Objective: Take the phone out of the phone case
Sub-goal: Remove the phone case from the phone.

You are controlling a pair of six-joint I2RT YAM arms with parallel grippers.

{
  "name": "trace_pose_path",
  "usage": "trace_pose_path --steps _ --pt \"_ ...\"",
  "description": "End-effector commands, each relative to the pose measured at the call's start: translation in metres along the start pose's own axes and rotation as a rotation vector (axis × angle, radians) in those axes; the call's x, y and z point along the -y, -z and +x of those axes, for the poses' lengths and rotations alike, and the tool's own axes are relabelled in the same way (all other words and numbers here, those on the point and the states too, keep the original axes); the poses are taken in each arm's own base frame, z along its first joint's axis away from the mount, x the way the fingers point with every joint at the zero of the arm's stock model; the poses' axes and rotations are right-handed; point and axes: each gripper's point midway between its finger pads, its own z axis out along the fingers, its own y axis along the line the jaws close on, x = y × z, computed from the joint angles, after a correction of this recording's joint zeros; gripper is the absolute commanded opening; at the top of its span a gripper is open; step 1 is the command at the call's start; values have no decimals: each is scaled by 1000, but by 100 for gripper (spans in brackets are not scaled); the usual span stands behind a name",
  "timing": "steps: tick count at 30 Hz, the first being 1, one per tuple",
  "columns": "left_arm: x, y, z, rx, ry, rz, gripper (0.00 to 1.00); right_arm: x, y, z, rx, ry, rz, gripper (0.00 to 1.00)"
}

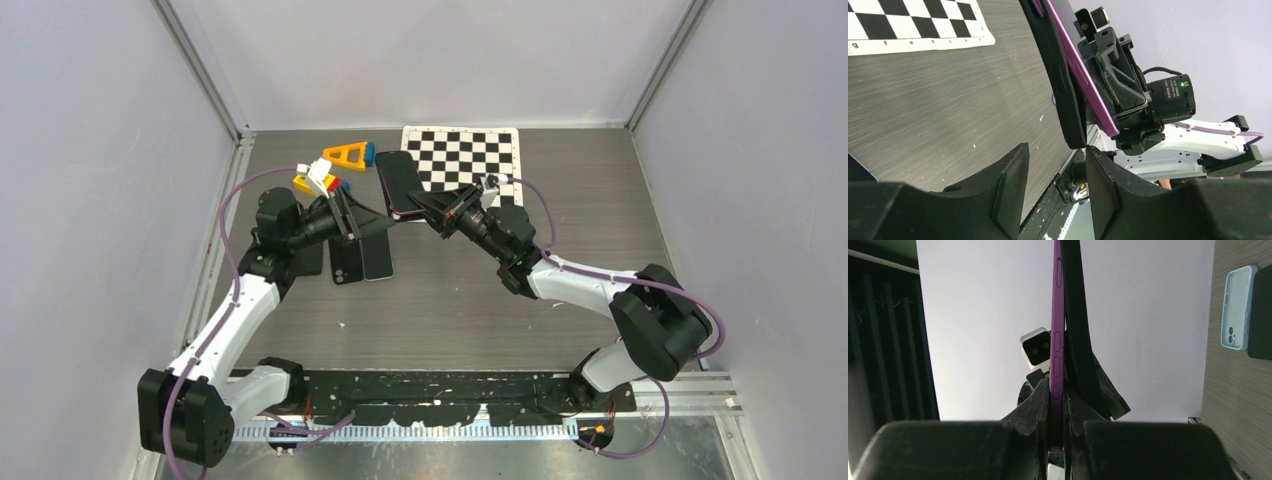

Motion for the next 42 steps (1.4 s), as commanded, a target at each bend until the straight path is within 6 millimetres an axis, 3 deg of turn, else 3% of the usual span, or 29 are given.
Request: trace_pose_path --steps 1,8,14,19,27,32,35,39,42 --pt "-3 1 1 4 -30 -9 46 -58 5 8 -40 -33 -209 1" --pt "-7 -3 -3 13 -13 -26 53 -57 1 12 -67 -39 -211 1" --pt "3 -10 -16 34 9 10 64 -42 0 13 -78 -24 -167 1" --pt "7 -6 -15 46 -14 33 73 -37 2 12 -72 -28 -162 1" --pt "10 -3 -19 85 -35 37 73 -39 3 13 -81 -35 -169 1" --pt "8 -2 -21 102 -58 17 79 -41 4 13 -80 -48 -175 1" --pt "-1 -5 -21 100 -39 -7 75 -48 4 16 -96 -57 -191 1" --pt "-7 -13 -24 93 0 -8 55 -54 5 20 -119 -68 -201 1" --pt "-11 -19 -28 96 35 -4 48 -56 7 22 -127 -70 -200 1"
